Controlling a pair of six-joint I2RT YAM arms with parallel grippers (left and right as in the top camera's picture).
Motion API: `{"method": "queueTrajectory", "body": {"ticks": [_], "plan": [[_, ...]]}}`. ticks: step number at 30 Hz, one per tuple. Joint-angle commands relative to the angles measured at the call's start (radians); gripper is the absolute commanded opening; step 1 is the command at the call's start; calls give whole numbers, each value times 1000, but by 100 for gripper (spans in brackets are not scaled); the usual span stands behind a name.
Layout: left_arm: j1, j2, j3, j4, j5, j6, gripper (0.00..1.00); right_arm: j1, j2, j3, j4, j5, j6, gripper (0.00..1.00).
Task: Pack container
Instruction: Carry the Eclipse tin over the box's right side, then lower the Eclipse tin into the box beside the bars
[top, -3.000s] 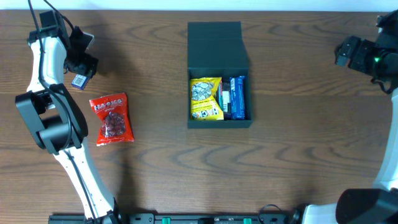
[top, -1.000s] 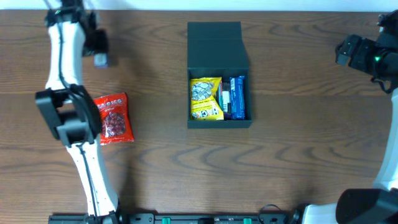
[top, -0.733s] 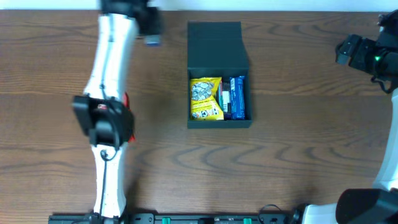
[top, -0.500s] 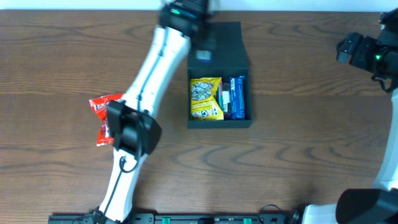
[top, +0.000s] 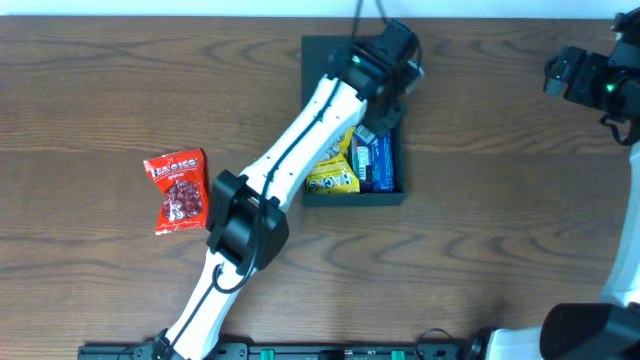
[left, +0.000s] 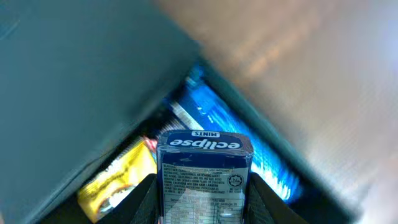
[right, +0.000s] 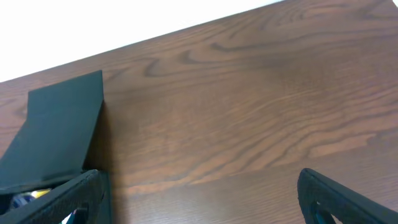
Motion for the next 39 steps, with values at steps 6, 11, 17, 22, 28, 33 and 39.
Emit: {"method": "queueTrajectory", "body": {"ticks": [6, 11, 17, 22, 28, 33, 39], "plan": [[6, -20, -8, -40, -3, 656, 6, -10, 1, -6, -5, 3, -38, 99], [31, -20, -25, -44, 69, 802, 6, -10, 1, -6, -7, 3, -38, 100], [67, -20, -88, 8, 186, 887, 6, -10, 1, -6, -11, 3, -38, 99], [76, -20, -116, 60, 258, 937, 6, -10, 1, -6, -12, 2, -38, 99], [76, -20, -173, 166, 262, 948, 6, -10, 1, -6, -19, 2, -38, 99], [81, -20, -215, 189, 254, 949, 6, -10, 1, -6, -29, 2, -38, 99], [92, -20, -251, 245, 255, 956, 6, -10, 1, -6, -30, 2, -38, 99]]}}
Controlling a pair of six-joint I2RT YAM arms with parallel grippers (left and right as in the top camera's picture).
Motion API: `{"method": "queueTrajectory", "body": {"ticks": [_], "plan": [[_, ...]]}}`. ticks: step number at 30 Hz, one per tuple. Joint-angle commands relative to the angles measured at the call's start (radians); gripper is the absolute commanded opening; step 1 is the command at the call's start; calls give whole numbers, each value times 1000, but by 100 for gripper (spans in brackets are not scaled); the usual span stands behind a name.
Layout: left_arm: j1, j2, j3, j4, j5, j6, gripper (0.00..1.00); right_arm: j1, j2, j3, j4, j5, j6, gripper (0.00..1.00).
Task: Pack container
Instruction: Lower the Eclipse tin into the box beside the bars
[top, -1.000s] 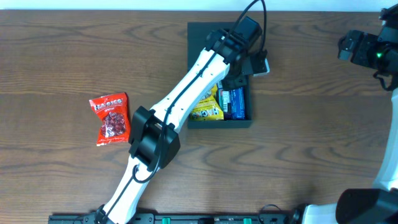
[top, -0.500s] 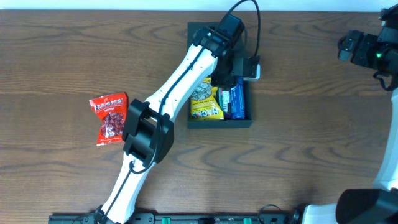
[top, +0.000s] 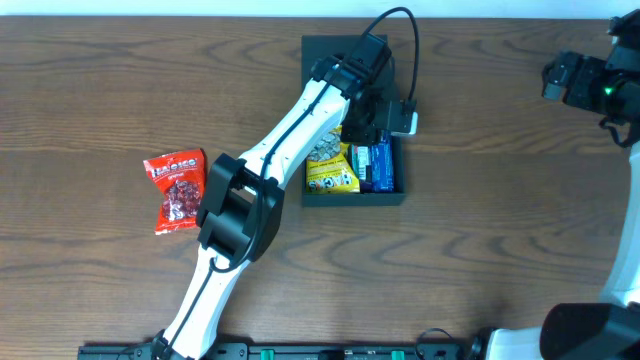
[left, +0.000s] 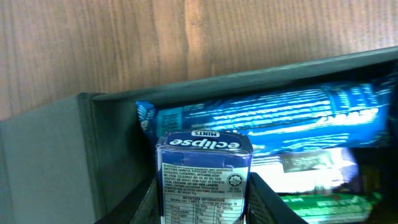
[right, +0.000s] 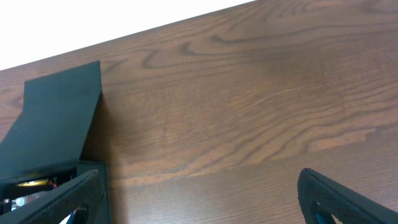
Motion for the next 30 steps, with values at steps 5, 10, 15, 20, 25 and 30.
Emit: {"method": "queueTrajectory", "body": {"ticks": [5, 10, 15, 20, 25, 30], "plan": [[13, -21, -7, 61, 17, -39, 6, -10, 0, -6, -7, 3, -18, 99], [2, -25, -5, 125, 18, -503, 6, -10, 0, -6, -24, 2, -18, 99], [-1, -25, -5, 218, 16, -921, 6, -10, 0, -6, -24, 2, -18, 99], [0, -25, -5, 200, -53, -1323, 6, -10, 0, -6, -24, 3, -18, 99], [-9, -25, -5, 100, -157, -1528, 6, -10, 0, -6, -24, 2, -18, 99], [-18, -25, -5, 1, -310, -1659, 6, -10, 0, -6, -24, 2, -18, 99]]}}
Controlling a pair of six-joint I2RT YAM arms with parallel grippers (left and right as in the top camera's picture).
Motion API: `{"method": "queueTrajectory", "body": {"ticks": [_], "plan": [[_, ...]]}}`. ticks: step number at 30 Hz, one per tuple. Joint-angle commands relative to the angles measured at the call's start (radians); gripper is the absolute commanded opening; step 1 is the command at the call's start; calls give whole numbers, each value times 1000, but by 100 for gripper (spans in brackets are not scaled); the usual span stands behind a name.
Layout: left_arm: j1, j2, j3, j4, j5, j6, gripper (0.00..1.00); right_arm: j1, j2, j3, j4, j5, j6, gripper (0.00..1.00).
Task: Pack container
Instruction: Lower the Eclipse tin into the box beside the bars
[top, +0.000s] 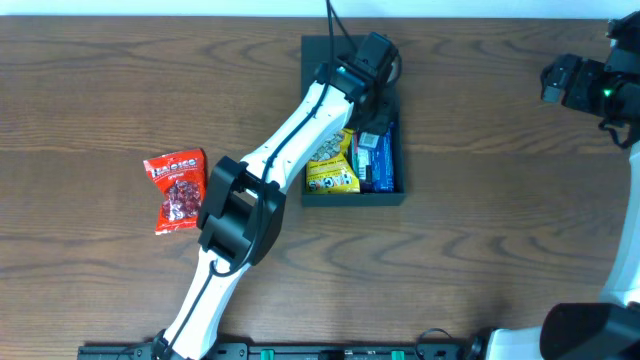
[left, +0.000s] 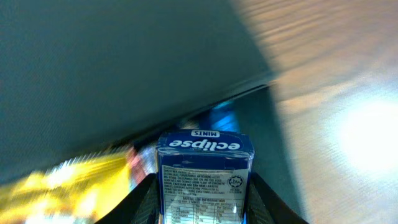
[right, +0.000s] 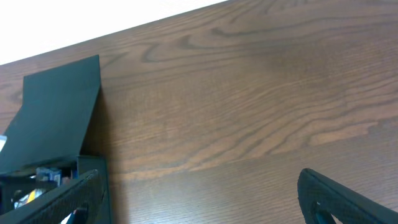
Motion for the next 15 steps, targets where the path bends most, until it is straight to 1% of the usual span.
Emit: {"method": "queueTrajectory", "body": {"ticks": [1, 9, 15], "plan": [[2, -12, 0, -35, -155, -167, 6, -10, 1, -6, 0, 2, -18, 99], [-24, -12, 0, -53, -208, -178, 6, -9, 19, -6, 0, -6, -18, 99], [-30, -12, 0, -56, -205, -201, 6, -9, 33, -6, 0, -9, -18, 99]]}}
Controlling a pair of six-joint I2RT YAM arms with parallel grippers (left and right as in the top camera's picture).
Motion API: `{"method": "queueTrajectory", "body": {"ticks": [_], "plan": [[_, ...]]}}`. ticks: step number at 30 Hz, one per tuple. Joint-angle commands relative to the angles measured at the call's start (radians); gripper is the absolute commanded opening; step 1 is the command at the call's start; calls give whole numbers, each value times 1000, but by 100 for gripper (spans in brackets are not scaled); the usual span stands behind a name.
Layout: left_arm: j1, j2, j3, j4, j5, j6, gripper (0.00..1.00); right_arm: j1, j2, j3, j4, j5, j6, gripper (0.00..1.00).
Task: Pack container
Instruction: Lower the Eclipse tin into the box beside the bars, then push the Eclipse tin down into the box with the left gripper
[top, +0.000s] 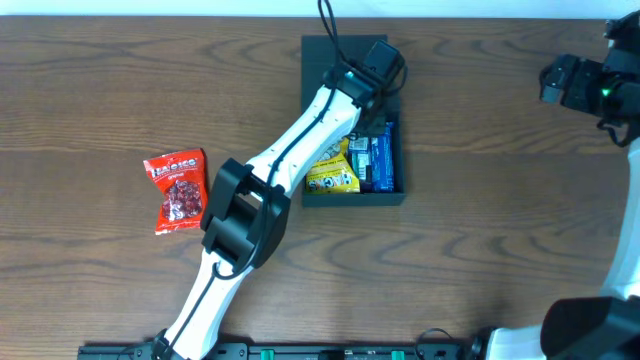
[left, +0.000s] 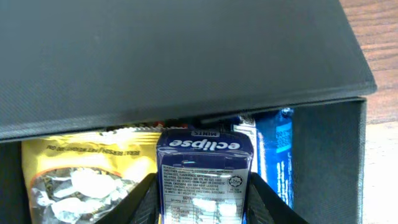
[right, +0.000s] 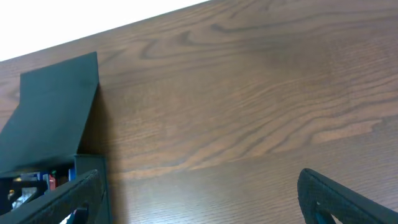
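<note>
My left gripper (left: 204, 205) is shut on a blue Eclipse mints box (left: 204, 169), held over the black container (top: 320, 195) at its lidded far end. Inside lie a yellow candy bag (left: 81, 174) and blue packets (left: 273, 155). The container's black lid (left: 174, 56) fills the upper left wrist view. A red snack bag (top: 177, 189) lies on the table to the left. My right gripper (right: 205, 193) stands open far right, fingers (right: 348, 199) wide apart with nothing between them.
Brown wooden table (top: 500, 230) all round. The left arm (top: 300, 140) stretches diagonally from the front edge across the container. The right arm (top: 590, 85) is at the table's far right edge.
My left gripper with the mints box has turned slightly at the container's far end; the view now looks straight under the lid onto the candy bag and blue packets. The right arm is still.
My left gripper held the mints box over the container's right side. Then it was turned sideways over the container's middle. Then it stood at the lidded far end, where it remains, still gripping the box. The red bag stayed on the table.
</note>
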Motion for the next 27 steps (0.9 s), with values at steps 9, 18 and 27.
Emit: {"method": "queueTrajectory", "body": {"ticks": [9, 18, 27], "plan": [[-1, -18, 3, -21, 17, -37, 95, -9, 11, -6, -1, -8, -18, 99], [-1, -153, 39, -39, -85, 72, 95, -9, 11, -6, -2, -8, -18, 99], [33, -283, 39, -51, -220, 439, 27, -9, 11, -6, -1, -37, -18, 99]]}}
